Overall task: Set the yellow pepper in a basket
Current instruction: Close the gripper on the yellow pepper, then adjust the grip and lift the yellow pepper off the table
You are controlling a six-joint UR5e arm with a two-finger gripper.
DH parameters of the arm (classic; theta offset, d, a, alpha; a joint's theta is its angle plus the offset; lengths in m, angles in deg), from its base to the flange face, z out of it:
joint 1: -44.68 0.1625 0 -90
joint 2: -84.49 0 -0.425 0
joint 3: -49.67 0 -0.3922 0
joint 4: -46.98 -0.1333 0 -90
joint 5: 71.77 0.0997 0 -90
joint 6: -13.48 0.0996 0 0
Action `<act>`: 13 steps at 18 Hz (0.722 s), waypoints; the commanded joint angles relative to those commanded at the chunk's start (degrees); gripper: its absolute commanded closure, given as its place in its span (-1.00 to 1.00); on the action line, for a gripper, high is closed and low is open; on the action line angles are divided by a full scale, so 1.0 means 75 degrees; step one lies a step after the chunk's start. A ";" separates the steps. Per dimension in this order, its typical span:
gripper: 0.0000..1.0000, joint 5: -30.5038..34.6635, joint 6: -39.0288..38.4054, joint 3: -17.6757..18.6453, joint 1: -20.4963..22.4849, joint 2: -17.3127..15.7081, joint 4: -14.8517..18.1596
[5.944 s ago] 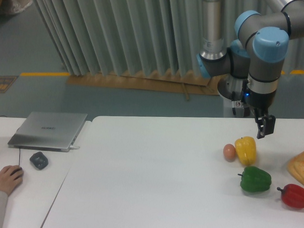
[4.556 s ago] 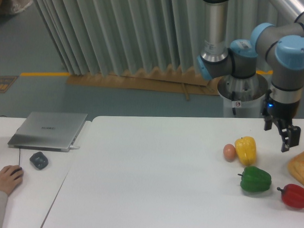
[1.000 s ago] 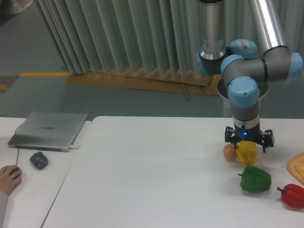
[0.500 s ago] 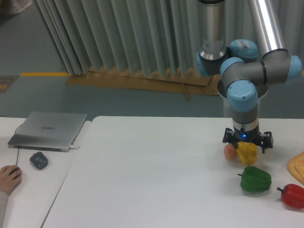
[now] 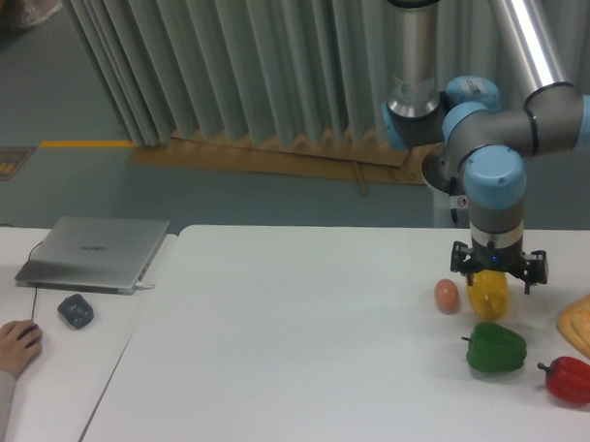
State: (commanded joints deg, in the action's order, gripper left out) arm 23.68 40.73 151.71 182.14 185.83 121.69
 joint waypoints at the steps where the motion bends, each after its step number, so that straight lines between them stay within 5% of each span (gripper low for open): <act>1: -1.00 -0.0012 -0.0012 0.0012 0.0000 0.0000 -0.0012; 13: -1.00 0.0023 -0.0270 0.0235 -0.0212 0.0024 -0.0024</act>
State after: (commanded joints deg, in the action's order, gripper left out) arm 23.85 38.71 153.47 180.56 186.00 121.51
